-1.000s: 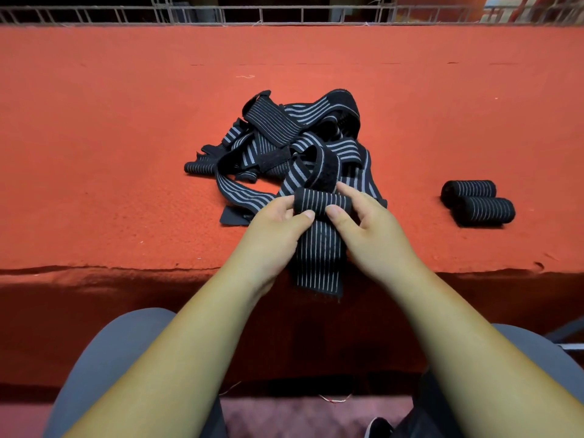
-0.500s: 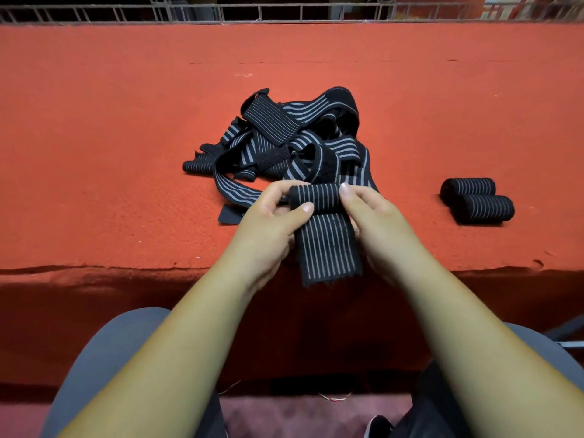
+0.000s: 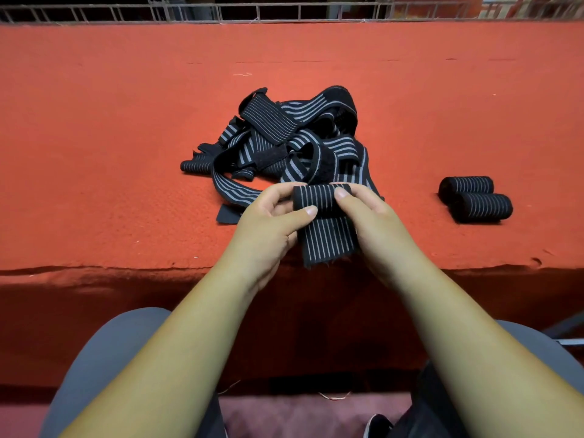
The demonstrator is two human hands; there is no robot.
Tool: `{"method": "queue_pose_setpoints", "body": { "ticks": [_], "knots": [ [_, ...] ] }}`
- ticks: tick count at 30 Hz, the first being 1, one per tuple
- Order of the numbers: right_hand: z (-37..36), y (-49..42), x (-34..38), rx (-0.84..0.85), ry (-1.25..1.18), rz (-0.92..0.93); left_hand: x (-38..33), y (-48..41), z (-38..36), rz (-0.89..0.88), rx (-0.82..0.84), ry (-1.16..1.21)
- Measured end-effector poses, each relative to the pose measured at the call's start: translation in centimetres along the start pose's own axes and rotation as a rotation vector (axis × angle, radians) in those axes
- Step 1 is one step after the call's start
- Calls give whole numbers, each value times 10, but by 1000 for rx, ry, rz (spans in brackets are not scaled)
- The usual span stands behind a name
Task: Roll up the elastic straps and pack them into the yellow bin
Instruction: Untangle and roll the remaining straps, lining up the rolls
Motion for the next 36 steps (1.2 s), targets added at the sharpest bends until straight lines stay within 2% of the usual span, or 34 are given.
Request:
{"method": "queue_pose_setpoints", "body": {
  "ticks": [3,7,13,20,25,30,36],
  "knots": [
    [3,0,1,-15,35,31,-1,0,0,-7,-5,-3],
    [6,-2,1,-32,-57,33,2,1,-6,4,20,13],
    [8,-3,-1,-15,-79,22,-3,-1,-5,-71,-22,-95],
    [24,-9,6,-58,-120,62,3,-6,-24,-13,-71,-133],
    [48,-11,11,-98,-205,68,5,-15,-51,-12,11,-108],
    [80,-14,22,-173,-97,103,8,-34,-79,-28,50,-117],
    [134,-14,43,-362,103,175,12,-74,-128,-52,60,-192]
  ]
}}
Point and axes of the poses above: each hand's wrist, its own y-axis away from the middle knuckle, its own z-axis out of the back of the hand, x = y × z, the point moved 8 cm from there along -y, towards the middle knuckle, and after that the axes turned 3 degrees about -y, right-handed, at the moved point
